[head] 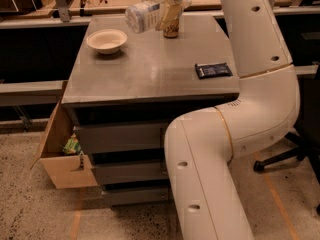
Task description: Place blue plastic bottle upright
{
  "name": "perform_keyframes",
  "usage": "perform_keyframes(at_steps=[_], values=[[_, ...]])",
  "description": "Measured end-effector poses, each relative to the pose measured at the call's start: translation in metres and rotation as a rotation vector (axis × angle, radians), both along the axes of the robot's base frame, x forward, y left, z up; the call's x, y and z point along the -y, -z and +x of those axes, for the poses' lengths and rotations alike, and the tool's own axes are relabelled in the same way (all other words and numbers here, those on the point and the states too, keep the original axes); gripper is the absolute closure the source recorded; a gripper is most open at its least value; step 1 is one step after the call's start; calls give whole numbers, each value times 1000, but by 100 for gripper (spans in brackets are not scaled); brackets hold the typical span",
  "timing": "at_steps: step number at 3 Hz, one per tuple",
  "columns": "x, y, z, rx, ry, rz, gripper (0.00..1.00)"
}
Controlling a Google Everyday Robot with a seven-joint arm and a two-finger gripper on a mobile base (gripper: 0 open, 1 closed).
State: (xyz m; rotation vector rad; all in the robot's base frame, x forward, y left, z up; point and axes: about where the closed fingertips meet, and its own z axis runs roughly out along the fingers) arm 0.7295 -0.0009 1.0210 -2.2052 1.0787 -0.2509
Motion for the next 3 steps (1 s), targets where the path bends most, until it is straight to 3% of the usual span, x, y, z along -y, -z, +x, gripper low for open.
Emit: perform_keyframes(at_steps=[1,2,3], values=[[7,14,-3,-127,36,16,100],[17,53,1,-258,87,-23,100],[35,107,5,-389,158,-121,100]])
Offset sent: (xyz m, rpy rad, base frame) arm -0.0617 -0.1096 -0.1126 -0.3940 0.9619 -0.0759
